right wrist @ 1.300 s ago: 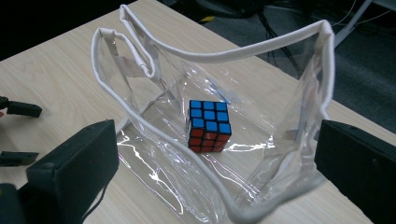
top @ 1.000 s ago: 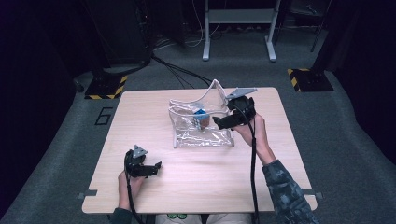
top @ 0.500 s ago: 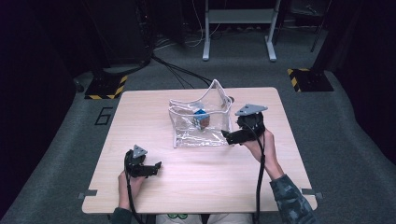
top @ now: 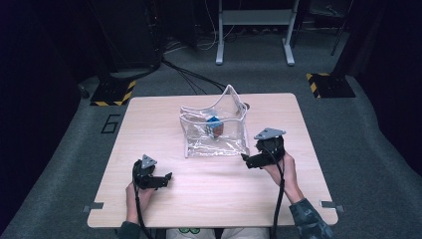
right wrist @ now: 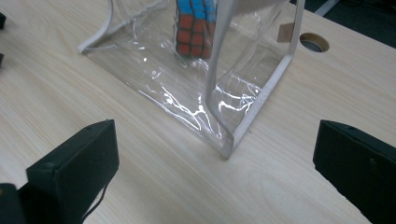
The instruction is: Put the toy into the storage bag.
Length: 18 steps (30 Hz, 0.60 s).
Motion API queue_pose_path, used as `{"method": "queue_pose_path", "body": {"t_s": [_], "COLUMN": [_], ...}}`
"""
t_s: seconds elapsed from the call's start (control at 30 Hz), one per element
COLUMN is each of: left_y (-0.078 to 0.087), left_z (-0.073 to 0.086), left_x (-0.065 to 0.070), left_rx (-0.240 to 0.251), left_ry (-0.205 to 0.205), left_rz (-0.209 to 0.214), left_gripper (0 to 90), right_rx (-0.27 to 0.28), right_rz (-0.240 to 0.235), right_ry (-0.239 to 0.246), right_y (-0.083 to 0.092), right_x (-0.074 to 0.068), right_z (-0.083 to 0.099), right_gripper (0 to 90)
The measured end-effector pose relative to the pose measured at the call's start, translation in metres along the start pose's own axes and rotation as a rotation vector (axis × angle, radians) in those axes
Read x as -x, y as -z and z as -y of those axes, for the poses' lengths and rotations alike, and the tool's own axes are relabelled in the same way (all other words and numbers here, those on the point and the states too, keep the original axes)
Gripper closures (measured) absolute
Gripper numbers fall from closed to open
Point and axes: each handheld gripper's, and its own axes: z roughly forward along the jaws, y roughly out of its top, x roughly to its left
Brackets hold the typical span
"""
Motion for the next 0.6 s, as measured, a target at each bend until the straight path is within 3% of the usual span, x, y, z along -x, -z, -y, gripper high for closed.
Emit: {"method": "queue_pose_path", "body": {"t_s": [0.6], "left_y": [0.000], "left_z": [0.000], "left_x": [0.000], "left_rx": [0.000], "left_ry": [0.000], "left_rz": [0.000], "left_gripper": [11.7], "right_rx": [-0.061], "right_rz": [0.008], "right_ry": [-0.058], "right_y": [-0.023], "right_x": [0.002], "right_z": [0.053], "right_gripper": [0.0]}}
